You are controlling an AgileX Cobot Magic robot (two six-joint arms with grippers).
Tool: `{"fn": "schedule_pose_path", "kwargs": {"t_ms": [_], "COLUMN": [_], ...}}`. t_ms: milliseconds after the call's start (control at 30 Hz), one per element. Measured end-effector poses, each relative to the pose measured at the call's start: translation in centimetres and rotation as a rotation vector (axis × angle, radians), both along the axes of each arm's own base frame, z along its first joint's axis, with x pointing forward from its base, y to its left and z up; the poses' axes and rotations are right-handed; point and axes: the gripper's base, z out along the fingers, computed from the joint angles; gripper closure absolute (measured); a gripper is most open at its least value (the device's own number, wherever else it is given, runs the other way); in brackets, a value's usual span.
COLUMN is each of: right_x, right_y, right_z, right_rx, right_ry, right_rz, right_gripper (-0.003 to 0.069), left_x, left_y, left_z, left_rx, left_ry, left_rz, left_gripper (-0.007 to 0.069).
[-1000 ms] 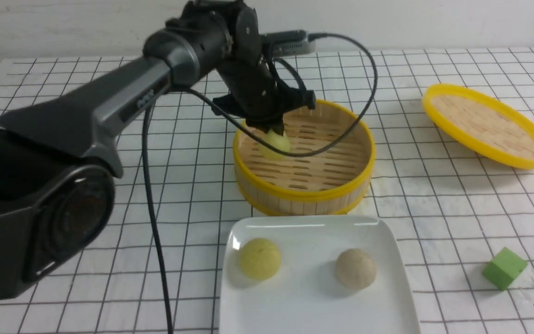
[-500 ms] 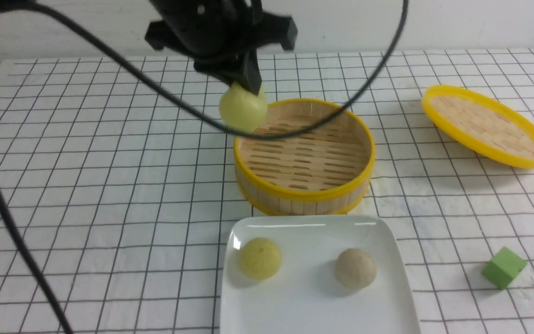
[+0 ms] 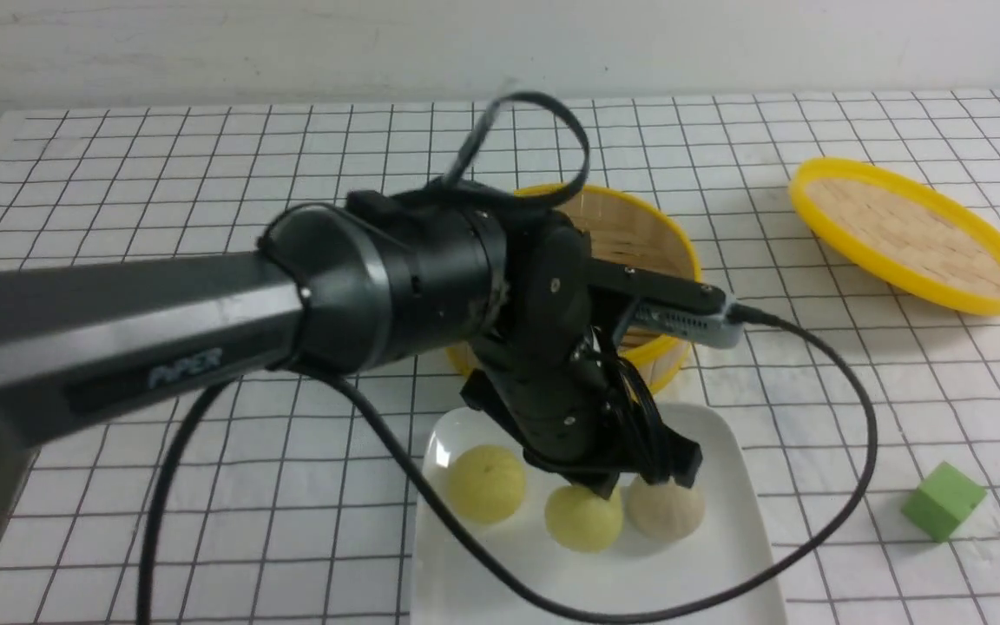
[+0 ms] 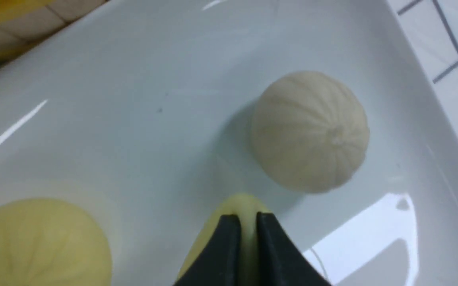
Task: Put the steamed buns into the plate on the white-black tablecloth.
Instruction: 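Carry the bun from the bamboo steamer to the plate with the left gripper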
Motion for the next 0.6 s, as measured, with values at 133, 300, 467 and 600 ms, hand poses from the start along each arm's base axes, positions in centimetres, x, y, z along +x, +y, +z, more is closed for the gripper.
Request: {"fn": "schedule_pose_path", "kwargs": {"t_ms": [133,300,467,600], "right_x": [-2.6,-5.7,-8.9,-10.5], "right_y": [-1.8,-3.9,-5.8,-6.2], "right_z": [0.9,2.0,2.7,3.1], "right_rx": [0.045,0.184,0.364,0.528], "right_ry": [-0.030,-0.172,-0.380,-0.494], "right_rz": [-0.048,-0.096,-0.100,-0.062], "right_gripper": [0.0557,0.0554,0.0559,0.0638], "left_x": [0.3,0.3,0.4,0.4], "left_y": [-0.3,-0.3,-0.3,0.1], "left_z": [-1.1,-0.9,2.6,6.6], "left_rx": [0.010,0.010,-0.005,-0.024], "left_ry": [0.008,0.009,-0.036,-0.106], "left_rz": [0.007,0.006,-0.013,-0.028], "left_gripper": [0.0440,0.0302,0.0249,0.0302]}}
